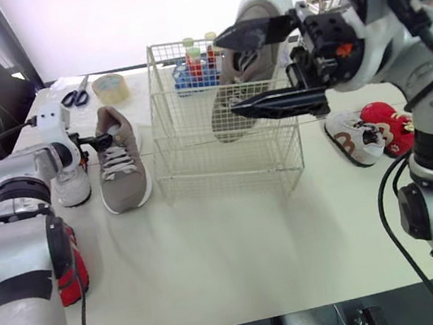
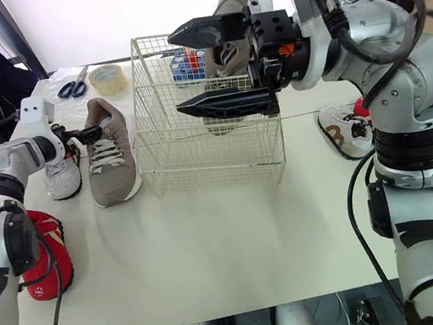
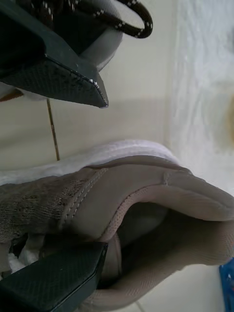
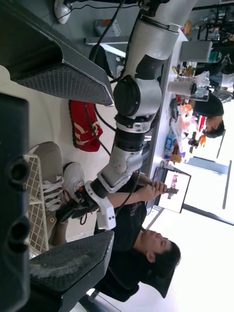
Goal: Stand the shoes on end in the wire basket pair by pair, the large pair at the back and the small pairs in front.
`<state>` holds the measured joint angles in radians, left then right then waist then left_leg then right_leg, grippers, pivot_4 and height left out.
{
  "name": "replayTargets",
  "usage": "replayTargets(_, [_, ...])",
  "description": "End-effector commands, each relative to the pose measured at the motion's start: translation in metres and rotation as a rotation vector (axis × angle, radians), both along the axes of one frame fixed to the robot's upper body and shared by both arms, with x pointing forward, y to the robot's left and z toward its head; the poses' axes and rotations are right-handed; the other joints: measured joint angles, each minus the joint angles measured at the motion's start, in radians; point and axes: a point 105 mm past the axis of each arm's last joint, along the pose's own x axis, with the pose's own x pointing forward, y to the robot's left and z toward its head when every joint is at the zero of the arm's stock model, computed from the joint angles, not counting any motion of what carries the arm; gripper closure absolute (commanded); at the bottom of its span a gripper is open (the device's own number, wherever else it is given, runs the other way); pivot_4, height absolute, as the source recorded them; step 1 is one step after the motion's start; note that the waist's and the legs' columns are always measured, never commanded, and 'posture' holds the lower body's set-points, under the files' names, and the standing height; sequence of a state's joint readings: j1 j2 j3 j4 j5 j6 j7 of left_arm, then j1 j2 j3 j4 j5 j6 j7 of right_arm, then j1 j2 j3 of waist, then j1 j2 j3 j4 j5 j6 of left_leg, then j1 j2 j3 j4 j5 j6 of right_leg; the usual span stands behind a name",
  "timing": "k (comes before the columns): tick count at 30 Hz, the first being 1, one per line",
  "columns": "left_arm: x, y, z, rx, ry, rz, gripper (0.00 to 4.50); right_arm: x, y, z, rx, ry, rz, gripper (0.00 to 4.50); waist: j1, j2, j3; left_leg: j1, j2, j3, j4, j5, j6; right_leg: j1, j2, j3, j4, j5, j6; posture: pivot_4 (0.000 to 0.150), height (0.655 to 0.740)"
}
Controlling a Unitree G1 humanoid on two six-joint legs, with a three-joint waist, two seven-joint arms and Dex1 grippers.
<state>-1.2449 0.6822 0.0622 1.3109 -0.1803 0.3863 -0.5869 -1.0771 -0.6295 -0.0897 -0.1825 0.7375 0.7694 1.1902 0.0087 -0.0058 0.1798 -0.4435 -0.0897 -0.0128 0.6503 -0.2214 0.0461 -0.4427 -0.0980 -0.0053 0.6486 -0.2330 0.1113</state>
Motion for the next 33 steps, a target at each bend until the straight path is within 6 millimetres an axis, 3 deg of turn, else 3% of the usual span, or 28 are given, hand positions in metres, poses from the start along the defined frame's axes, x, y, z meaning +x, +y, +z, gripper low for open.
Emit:
replayTargets(1, [-0.001, 0.010, -0.004, 0.046, 0.006, 0.054, 0.25, -0.009, -0.002, 0.008, 0.016, -0.048, -0.003, 0.01, 0.000, 0.000, 0.000, 0.000, 0.000, 0.000, 0.000, 0.000, 0.000, 0.000, 0.000, 0.000, 0.000, 0.000, 0.000, 0.150, 0.7400])
replayTargets(3, [-0.002, 0.013, -0.010, 0.049, 0.020, 0.078, 0.78, -0.008, -0.003, 0.008, 0.013, -0.051, -0.011, 0.00, 0.000, 0.000, 0.000, 0.000, 0.000, 0.000, 0.000, 0.000, 0.000, 0.000, 0.000, 0.000, 0.000, 0.000, 0.000, 0.150, 0.7400])
replayTargets(7, [-0.003, 0.016, -0.010, 0.024, 0.015, 0.099, 2.55, -0.008, -0.005, 0.008, 0.011, -0.054, -0.020, 0.00, -0.002, 0.000, 0.000, 0.000, 0.000, 0.000, 0.000, 0.000, 0.001, 0.000, 0.000, 0.000, 0.001, 0.000, 0.000, 0.150, 0.7400])
replayTargets(9, [-0.002, 0.018, -0.003, -0.003, -0.012, 0.114, 3.63, -0.007, -0.006, 0.008, 0.010, -0.055, -0.022, 0.00, -0.002, 0.000, 0.000, 0.000, 0.001, 0.000, 0.000, 0.000, 0.001, 0.000, 0.000, 0.000, 0.001, 0.000, 0.000, 0.150, 0.7400])
replayTargets(11, [0.001, 0.018, 0.017, -0.036, -0.083, 0.125, 4.48, -0.006, -0.006, 0.007, 0.006, -0.059, -0.027, 0.00, -0.003, 0.000, 0.000, 0.000, 0.001, 0.000, 0.000, 0.000, 0.001, 0.000, 0.000, 0.000, 0.001, 0.000, 0.000, 0.150, 0.7400])
replayTargets(13, [0.005, 0.018, 0.049, -0.084, -0.195, 0.129, 4.48, -0.004, -0.007, 0.007, 0.004, -0.062, -0.032, 0.00, -0.002, -0.001, 0.000, 0.000, 0.001, 0.000, 0.000, 0.000, 0.001, 0.000, 0.000, 0.000, 0.001, 0.000, 0.000, 0.150, 0.7400])
replayTargets(18, [-0.006, 0.008, 0.176, -0.137, -0.635, 0.076, 4.48, -0.001, -0.007, 0.008, 0.008, -0.067, -0.041, 0.00, 0.001, -0.015, 0.008, -0.003, 0.001, -0.001, 0.001, 0.000, 0.000, -0.002, 0.001, 0.000, 0.001, 0.000, 0.000, 0.150, 0.7400])
replayTargets(20, [-0.020, 0.001, 0.223, -0.124, -0.809, 0.050, 4.48, 0.001, -0.006, 0.008, 0.010, -0.068, -0.044, 0.00, 0.001, -0.016, 0.009, -0.005, 0.001, -0.001, 0.002, 0.001, -0.003, -0.003, 0.000, 0.000, 0.000, 0.000, 0.000, 0.150, 0.7400])
replayTargets(21, [-0.035, -0.008, 0.258, -0.112, -0.955, 0.027, 4.48, 0.001, -0.006, 0.009, 0.013, -0.070, -0.049, 0.00, 0.001, -0.016, 0.009, -0.006, 0.001, -0.001, 0.002, 0.002, -0.004, -0.003, 0.000, 0.000, -0.001, 0.001, 0.002, 0.150, 0.7400])
replayTargets(23, [-0.061, -0.024, 0.304, -0.106, -1.164, -0.007, 4.48, 0.003, -0.006, 0.010, 0.018, -0.073, -0.056, 0.00, 0.002, -0.017, 0.009, -0.007, 0.000, -0.001, 0.002, 0.001, -0.003, -0.003, -0.001, 0.000, -0.001, 0.002, 0.003, 0.150, 0.7400])
replayTargets(28, [-0.095, -0.058, 0.344, -0.122, -1.442, -0.049, 4.48, 0.005, -0.006, 0.011, 0.024, -0.080, -0.067, 0.00, 0.001, -0.015, 0.008, -0.005, -0.001, 0.003, 0.002, -0.001, 0.001, -0.002, -0.002, -0.001, -0.002, 0.003, 0.005, 0.150, 0.7400])
replayTargets(30, [-0.105, -0.071, 0.350, -0.144, -1.540, -0.070, 4.48, 0.005, -0.006, 0.011, 0.029, -0.082, -0.071, 0.00, 0.003, -0.016, 0.008, -0.003, -0.001, 0.003, 0.002, -0.001, 0.001, -0.001, -0.002, -0.001, -0.002, 0.003, 0.005, 0.150, 0.7400])
replayTargets(33, [-0.106, -0.106, 0.343, -0.181, -1.638, -0.109, 4.48, 0.004, -0.006, 0.012, 0.035, -0.089, -0.086, 0.00, 0.005, -0.016, 0.008, -0.003, 0.000, 0.003, 0.004, 0.000, 0.000, 0.000, -0.001, -0.001, -0.003, 0.003, 0.005, 0.150, 0.7400])
